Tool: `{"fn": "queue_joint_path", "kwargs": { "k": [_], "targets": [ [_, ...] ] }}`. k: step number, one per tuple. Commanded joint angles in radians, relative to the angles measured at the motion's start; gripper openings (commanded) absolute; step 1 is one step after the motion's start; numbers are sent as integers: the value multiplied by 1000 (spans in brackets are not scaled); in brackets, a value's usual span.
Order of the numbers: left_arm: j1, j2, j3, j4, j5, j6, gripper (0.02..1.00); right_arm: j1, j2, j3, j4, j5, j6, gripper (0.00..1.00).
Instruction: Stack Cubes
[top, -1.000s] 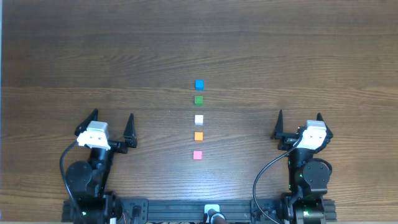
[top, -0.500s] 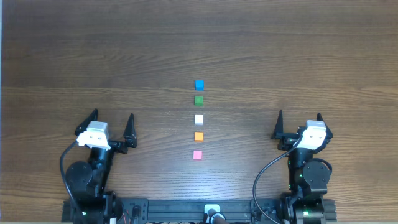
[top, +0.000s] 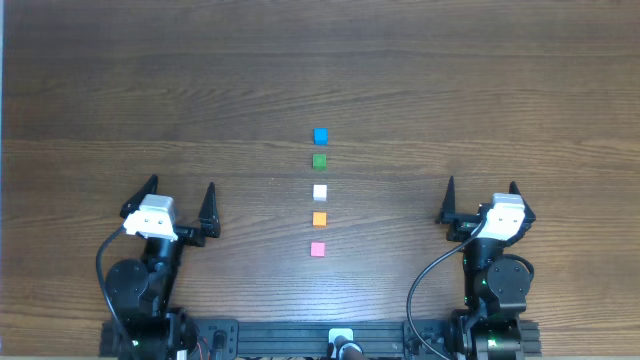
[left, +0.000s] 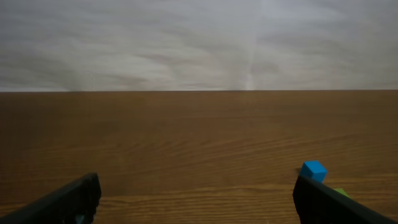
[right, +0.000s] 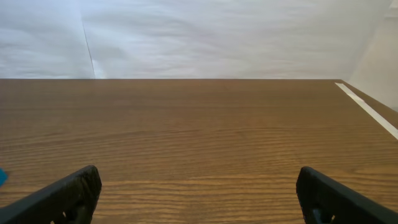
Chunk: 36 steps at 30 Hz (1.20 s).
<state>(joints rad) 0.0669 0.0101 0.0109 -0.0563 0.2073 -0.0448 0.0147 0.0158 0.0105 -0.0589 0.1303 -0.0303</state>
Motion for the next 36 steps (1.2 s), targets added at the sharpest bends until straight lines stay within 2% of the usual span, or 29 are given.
{"fn": "queue_joint_path", "kwargs": {
  "k": [1, 6, 9, 14, 17, 21, 24, 29, 34, 36],
  "targets": [
    [5, -3, -5, 11, 13, 9, 1000, 6, -10, -5, -4, -10, -1, 991],
    [2, -3, 78, -35, 35, -71, 998, 6, -10, -5, -4, -10, -1, 991],
    [2, 28, 278, -211, -21, -129, 998, 6, -10, -5, -4, -10, -1, 993],
    [2, 166, 612, -475, -22, -133, 996, 6, -10, -5, -4, -10, -1, 993],
    [1, 283, 829, -644, -17, -185, 998, 6, -10, -5, -4, -10, -1, 991],
    [-19, 435, 1081, -844, 56, -276, 1000, 6, -10, -5, -4, -10, -1, 991],
    [-50, 533, 1213, -977, 111, -278, 1000, 6, -10, -5, -3, -10, -1, 993],
    [-158, 689, 1304, -1003, 121, -278, 1000, 6, -10, -5, -4, -10, -1, 991],
    [-355, 871, 1341, -1005, 20, -291, 998, 6, -10, -5, -4, -10, -1, 991],
    [-450, 950, 1352, -1019, -95, -367, 996, 6, -10, -5, -4, -10, -1, 993]
  ]
}}
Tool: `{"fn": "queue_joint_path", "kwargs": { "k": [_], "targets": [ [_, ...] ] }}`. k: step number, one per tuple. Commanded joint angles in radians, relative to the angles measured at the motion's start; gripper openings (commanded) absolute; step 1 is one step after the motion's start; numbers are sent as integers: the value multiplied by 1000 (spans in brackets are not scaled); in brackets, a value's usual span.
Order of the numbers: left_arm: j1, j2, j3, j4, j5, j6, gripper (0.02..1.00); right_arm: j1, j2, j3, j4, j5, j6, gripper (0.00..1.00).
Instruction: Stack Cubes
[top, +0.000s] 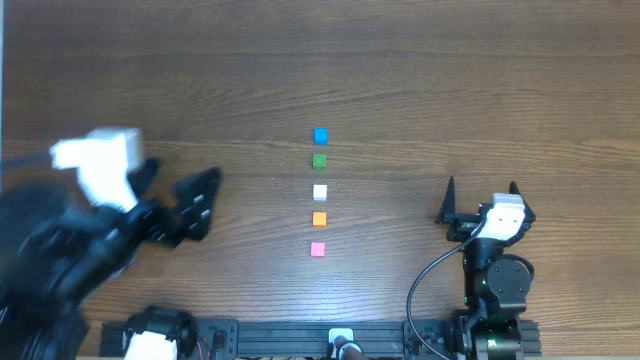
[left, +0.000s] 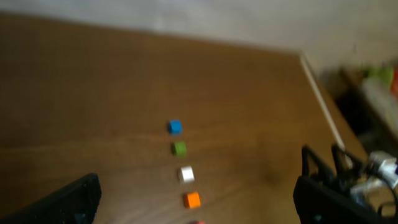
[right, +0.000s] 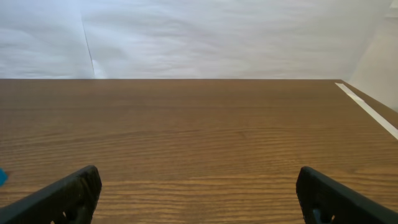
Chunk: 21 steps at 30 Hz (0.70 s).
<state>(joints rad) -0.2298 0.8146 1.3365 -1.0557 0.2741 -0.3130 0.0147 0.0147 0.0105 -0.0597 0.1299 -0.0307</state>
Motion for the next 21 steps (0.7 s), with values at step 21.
{"fn": "queue_joint_path", "kwargs": {
  "k": [21],
  "targets": [
    [-723, 749, 65, -235, -323, -727, 1000, 6, -9, -5, -3, -9, -1, 991]
  ]
}}
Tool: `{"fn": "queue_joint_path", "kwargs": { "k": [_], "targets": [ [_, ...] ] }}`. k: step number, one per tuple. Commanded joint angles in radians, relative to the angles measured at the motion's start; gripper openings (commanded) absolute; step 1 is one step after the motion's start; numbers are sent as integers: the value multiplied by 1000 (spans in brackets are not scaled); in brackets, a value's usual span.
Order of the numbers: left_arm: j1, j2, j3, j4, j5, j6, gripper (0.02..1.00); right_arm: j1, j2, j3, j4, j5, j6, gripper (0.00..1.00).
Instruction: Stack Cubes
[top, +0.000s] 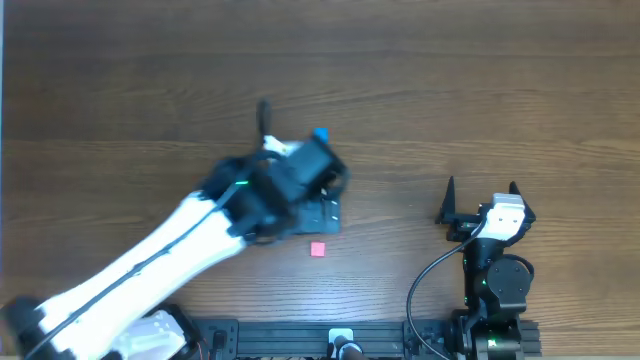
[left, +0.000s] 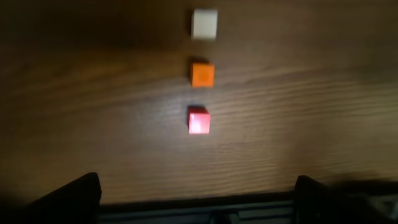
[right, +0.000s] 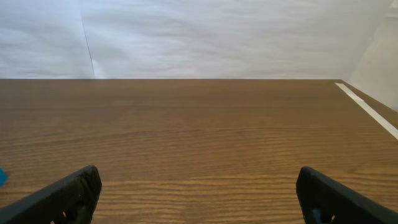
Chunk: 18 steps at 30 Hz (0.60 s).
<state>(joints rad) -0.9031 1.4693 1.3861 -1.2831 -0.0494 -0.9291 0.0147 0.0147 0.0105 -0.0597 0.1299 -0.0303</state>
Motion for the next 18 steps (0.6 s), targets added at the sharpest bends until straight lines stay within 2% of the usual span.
{"fn": "queue_joint_path", "kwargs": {
  "k": [1, 9, 18],
  "targets": [
    [-59, 121, 15, -8, 1, -121, 1000, 6, -9, -5, -3, -9, -1, 991],
    [-87, 261, -29, 36, 34, -153, 1000, 6, -9, -5, -3, -9, -1, 993],
    [-86, 263, -253, 294, 92, -148, 1000, 6, -9, -5, -3, -9, -1, 993]
  ]
}}
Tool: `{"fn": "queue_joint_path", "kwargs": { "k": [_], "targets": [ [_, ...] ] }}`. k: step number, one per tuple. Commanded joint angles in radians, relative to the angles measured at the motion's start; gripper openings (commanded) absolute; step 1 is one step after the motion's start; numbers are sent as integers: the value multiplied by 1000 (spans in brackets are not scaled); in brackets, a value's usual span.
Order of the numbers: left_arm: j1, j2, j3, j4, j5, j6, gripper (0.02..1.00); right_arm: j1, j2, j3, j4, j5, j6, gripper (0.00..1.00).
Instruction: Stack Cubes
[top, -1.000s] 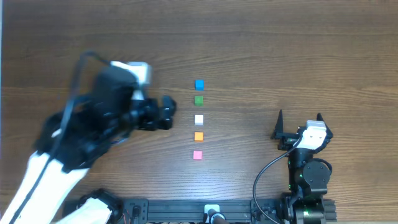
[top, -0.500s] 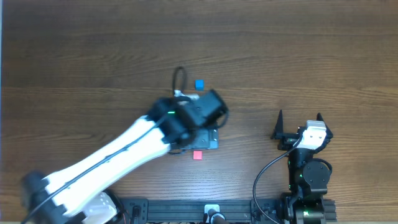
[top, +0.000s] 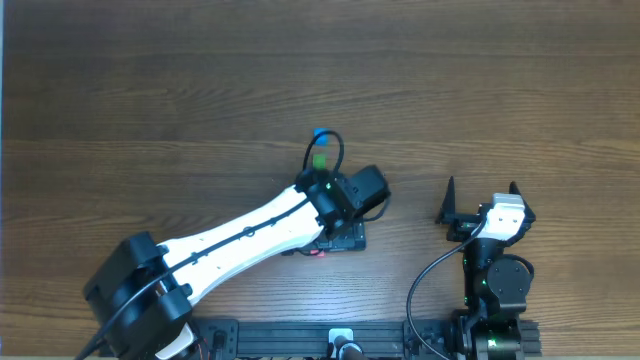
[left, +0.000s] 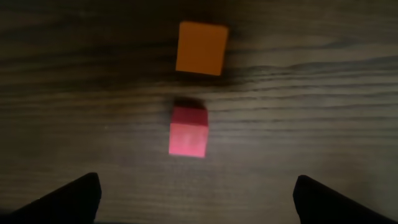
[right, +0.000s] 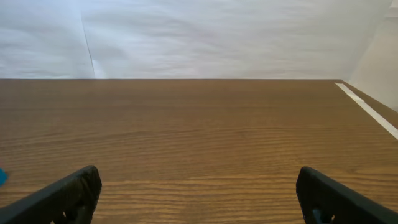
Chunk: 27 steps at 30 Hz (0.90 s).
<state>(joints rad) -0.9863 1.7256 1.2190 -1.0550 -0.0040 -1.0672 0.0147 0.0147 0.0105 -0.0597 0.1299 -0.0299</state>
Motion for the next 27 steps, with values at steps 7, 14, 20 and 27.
{"fn": "queue_joint_path", "kwargs": {
  "k": [7, 14, 20, 27],
  "targets": [
    [-3, 6, -184, 162, 48, 27, 1000, 6, -9, -5, -3, -9, -2, 991],
    [-3, 10, -237, 267, 43, 82, 1000, 6, -9, -5, -3, -9, -2, 993],
    [-3, 30, -237, 294, 40, 134, 1000, 6, -9, -5, -3, -9, -2, 993],
    [-4, 31, -237, 280, 37, 148, 958, 6, -9, -5, -3, -9, -2, 991]
  ]
}}
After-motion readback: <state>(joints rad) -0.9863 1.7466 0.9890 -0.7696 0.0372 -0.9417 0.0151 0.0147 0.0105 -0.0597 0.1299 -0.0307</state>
